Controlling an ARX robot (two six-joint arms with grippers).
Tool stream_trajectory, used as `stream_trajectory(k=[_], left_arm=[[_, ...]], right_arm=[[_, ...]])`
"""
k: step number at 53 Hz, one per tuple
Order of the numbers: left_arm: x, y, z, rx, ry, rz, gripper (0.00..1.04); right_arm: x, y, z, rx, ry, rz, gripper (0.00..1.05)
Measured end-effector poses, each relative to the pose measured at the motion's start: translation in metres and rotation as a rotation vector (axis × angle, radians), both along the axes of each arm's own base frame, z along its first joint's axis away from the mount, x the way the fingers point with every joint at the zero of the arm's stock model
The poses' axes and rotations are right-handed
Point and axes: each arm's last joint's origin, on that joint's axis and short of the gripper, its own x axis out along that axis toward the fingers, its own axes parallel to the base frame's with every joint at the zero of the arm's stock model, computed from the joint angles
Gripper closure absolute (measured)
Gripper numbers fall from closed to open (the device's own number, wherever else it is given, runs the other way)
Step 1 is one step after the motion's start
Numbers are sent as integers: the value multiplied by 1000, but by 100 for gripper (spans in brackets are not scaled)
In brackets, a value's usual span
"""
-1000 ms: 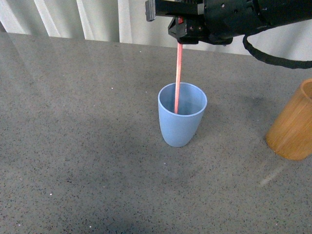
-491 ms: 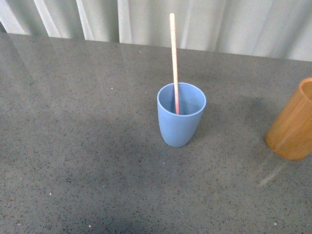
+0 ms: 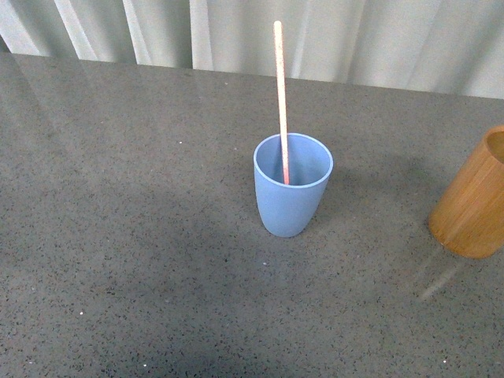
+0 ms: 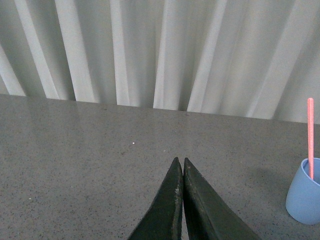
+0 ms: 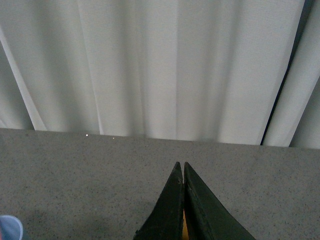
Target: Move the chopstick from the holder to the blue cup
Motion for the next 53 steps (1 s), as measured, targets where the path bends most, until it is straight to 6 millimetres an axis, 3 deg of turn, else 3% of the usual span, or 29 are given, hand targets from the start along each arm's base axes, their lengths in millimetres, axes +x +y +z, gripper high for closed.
stream_trajectory(k=[17, 24, 53], left_arm=[[0, 0, 0, 0, 0, 0, 101], [0, 0, 0, 0, -1, 1, 101], [0, 0, 0, 0, 0, 0, 101]], right_arm=[[-32, -13, -15, 0, 11, 3, 104], [-44, -24, -12, 2, -1, -3, 104], [-70, -24, -3, 2, -31, -1, 104]])
